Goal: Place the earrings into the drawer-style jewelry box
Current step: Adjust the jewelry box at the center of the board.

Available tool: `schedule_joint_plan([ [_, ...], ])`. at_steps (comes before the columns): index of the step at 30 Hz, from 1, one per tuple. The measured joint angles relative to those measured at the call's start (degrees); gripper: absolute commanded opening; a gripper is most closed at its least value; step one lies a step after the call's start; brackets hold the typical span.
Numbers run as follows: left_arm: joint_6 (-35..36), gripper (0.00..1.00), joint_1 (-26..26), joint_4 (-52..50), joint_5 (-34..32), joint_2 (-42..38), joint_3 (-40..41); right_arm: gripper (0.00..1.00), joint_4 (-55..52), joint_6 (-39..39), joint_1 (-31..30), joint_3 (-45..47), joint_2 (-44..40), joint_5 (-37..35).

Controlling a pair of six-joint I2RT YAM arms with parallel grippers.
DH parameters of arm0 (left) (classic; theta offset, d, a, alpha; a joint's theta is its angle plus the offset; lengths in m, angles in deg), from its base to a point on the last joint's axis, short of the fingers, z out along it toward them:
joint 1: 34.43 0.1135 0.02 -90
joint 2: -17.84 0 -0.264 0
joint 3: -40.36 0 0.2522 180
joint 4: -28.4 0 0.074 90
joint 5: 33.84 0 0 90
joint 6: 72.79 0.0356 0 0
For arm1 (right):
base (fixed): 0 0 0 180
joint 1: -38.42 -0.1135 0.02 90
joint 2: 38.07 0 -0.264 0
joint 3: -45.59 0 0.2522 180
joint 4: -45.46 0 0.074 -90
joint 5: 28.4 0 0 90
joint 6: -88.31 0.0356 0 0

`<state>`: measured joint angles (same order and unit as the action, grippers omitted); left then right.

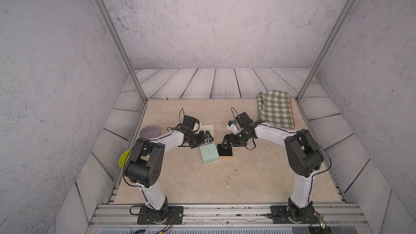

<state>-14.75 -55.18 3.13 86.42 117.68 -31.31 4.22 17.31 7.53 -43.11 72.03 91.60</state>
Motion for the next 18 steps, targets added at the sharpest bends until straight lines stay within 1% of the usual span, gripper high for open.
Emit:
schedule_joint_plan([
  [9,0.04,0.93,0.20,-0.50,-0.59,-0.09,-0.31,0.90,0.76,0.31,0.00,0.00,0.35,1.51],
  [14,0.00,0.93,1.55,-2.03,-1.99,-5.05,3.21,0.90,0.76,0.31,0.00,0.00,0.42,1.60],
  [18,-1.64,0.92,1.92,-0.68,-0.68,-7.15,5.68,0.89,1.07,0.44,0.00,0.00,0.42,1.86],
])
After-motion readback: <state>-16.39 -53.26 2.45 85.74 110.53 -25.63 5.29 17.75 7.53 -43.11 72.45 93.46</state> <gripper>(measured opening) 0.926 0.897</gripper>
